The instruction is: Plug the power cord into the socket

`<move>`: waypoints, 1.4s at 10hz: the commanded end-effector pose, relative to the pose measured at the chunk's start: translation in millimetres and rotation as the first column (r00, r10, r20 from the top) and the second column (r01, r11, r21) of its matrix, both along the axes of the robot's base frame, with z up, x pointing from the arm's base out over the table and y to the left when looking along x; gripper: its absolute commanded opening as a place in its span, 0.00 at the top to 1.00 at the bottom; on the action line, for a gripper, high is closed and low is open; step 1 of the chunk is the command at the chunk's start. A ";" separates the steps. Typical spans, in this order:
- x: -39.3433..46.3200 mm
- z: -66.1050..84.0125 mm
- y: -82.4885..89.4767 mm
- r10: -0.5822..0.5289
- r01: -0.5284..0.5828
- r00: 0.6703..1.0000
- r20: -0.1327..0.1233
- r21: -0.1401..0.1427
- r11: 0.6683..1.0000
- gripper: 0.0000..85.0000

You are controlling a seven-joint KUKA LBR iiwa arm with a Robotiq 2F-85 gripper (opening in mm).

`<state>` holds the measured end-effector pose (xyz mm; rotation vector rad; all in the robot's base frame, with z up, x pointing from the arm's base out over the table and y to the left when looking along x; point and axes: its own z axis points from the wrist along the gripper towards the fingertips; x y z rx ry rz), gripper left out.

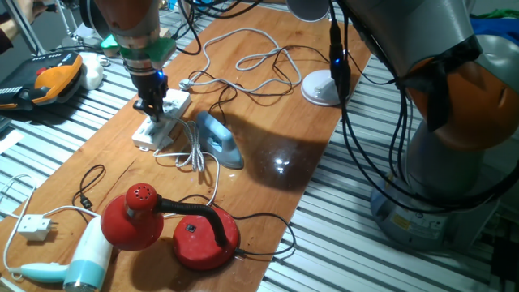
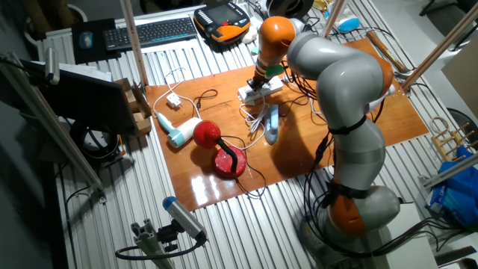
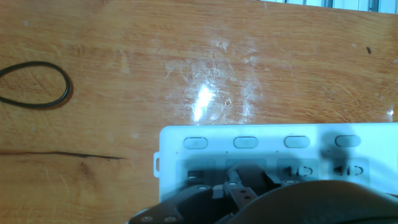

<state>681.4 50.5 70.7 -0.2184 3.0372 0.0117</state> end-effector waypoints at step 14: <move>1.8 29.9 -2.9 -0.015 0.015 1.000 0.010 -0.013 1.000 0.40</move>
